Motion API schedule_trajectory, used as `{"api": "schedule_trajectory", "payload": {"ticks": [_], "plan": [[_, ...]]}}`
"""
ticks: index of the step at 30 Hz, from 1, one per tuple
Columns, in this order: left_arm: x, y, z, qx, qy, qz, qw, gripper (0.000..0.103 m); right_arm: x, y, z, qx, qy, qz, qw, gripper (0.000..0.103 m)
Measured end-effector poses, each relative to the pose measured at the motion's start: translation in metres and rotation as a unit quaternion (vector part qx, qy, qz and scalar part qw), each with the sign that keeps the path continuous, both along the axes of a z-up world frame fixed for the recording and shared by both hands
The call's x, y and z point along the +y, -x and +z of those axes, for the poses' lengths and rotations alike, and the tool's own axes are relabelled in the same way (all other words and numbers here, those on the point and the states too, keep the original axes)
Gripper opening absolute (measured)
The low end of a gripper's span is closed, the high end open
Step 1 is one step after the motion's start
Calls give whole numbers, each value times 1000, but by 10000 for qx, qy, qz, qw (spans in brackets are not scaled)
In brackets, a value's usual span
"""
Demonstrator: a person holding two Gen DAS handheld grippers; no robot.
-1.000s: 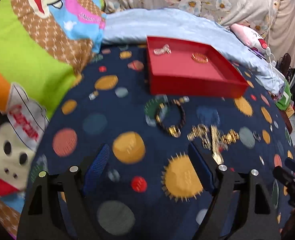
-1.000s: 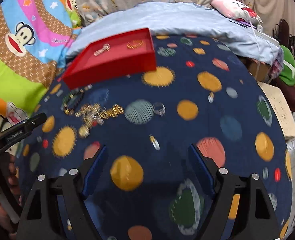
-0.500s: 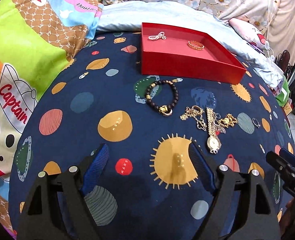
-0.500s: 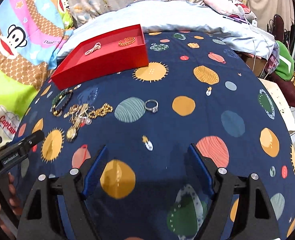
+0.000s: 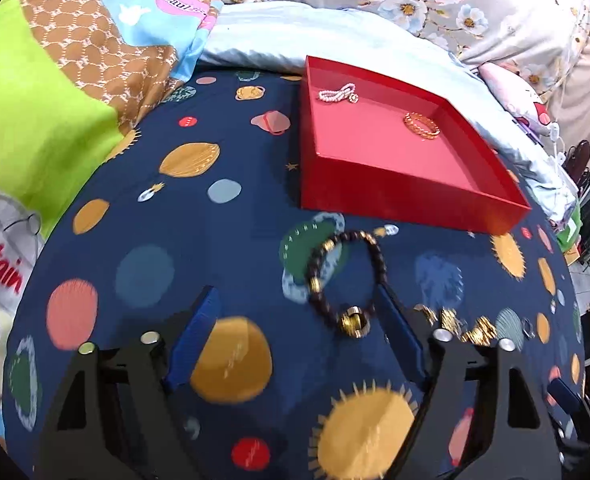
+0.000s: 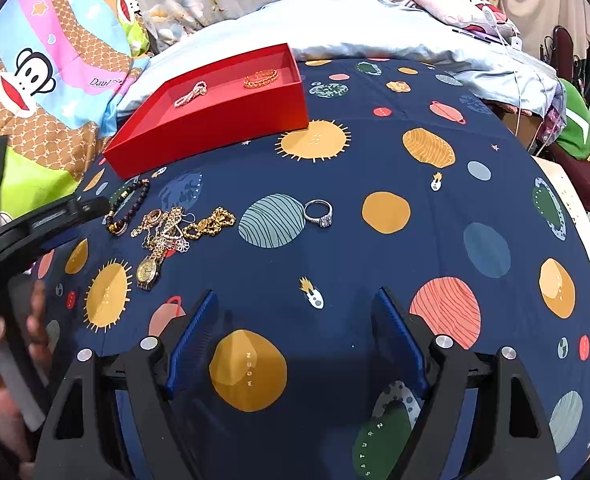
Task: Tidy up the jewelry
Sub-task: 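Move the left gripper to the black bead bracelet, then grasp the black bead bracelet with the left gripper and lift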
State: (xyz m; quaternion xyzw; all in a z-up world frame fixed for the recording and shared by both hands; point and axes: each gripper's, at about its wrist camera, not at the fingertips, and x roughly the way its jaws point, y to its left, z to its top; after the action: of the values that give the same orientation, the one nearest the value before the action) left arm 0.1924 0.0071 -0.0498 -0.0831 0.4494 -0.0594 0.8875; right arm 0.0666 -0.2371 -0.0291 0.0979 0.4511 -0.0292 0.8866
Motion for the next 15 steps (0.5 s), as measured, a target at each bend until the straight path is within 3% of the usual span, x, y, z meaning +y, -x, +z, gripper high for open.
{"api": "schedule_trajectory", "payload": {"ticks": [6, 11, 13, 15], "plan": [[-18, -18, -8, -74, -335, -193, 9992, 57, -2, -4, 0, -2, -16, -16, 10000, 78], [-27, -25, -8, -160, -560, -245, 9980, 24, -3, -8, -2, 25, -41, -24, 10000, 78], [-27, -26, -8, -130, -463, -295, 9984, 9, -2, -9, -3, 37, -38, -10, 10000, 78], [-26, -25, -7, -89, -323, -360, 9988, 7, 0, -10, -3, 49, -46, 19, 10000, 78]]}}
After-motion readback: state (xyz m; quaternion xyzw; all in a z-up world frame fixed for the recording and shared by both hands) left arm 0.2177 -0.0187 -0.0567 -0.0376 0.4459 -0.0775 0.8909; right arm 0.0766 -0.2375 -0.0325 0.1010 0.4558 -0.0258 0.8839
